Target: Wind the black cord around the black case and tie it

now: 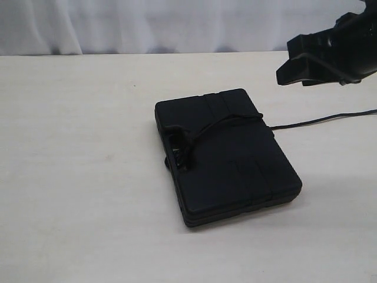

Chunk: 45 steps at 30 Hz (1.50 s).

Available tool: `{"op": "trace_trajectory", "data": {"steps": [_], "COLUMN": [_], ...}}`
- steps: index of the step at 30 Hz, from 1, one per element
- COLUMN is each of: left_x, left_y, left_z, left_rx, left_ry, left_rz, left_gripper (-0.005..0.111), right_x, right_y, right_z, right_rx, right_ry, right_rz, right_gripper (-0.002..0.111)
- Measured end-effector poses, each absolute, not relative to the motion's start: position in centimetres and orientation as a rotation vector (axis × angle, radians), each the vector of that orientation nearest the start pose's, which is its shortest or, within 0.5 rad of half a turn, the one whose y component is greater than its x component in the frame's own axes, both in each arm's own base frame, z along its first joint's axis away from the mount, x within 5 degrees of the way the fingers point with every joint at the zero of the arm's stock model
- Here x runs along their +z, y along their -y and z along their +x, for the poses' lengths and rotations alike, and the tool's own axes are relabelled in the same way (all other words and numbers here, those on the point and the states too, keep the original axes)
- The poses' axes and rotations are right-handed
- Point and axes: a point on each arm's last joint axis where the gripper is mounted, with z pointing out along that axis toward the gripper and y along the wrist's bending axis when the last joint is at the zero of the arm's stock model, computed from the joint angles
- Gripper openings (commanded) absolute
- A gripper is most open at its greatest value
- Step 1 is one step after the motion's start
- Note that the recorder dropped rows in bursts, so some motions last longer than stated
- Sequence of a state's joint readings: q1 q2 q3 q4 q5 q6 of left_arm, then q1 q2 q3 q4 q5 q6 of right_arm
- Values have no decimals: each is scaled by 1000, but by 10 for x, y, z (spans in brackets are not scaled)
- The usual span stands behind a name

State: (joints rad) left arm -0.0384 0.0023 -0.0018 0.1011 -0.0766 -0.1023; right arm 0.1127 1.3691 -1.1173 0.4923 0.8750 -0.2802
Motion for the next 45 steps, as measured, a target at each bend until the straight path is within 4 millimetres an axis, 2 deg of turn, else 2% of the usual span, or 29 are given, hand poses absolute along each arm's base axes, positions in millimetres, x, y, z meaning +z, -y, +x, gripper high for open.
{"op": "trace_trajectory", "data": {"steps": [3,5,9,12,18,22,27,30,35,38,41,45], "left_x": [239,249,258,257,270,281,291,284,254,236,222,210], "left_y": [4,5,7,10,15,28,56,71,83,94,111,132], "left_z": [50,45,40,41,64,90,133,161,206,238,275,310], "left_rx": [-116,-241,-449,-523,-516,-567,-726,-835,-919,-864,-710,-477], "left_ry": [-1200,-1073,-960,-1004,-1276,-1419,-1531,-1525,-1613,-1743,-1889,-2017], "left_rz": [-3,-63,-125,-144,-155,-28,268,465,556,573,603,661], "left_gripper": [0,0,0,0,0,0,0,3,26,34,37,37], "right_x": [318,318,318,318,318,318,318,318,318,318,318,318], "right_y": [-65,-65,-65,-65,-66,-66,-66,-67,-67,-67,-67,-67], "right_z": [274,274,274,274,273,273,273,273,273,273,273,273], "right_rx": [549,552,551,554,560,562,571,580,582,583,583,583], "right_ry": [-2521,-2519,-2518,-2517,-2526,-2531,-2529,-2527,-2526,-2525,-2525,-2525], "right_rz": [-222,-225,-229,-228,-235,-237,-233,-228,-231,-230,-230,-230], "right_gripper": [49,49,49,49,49,49,49,49,49,49,49,49]}}
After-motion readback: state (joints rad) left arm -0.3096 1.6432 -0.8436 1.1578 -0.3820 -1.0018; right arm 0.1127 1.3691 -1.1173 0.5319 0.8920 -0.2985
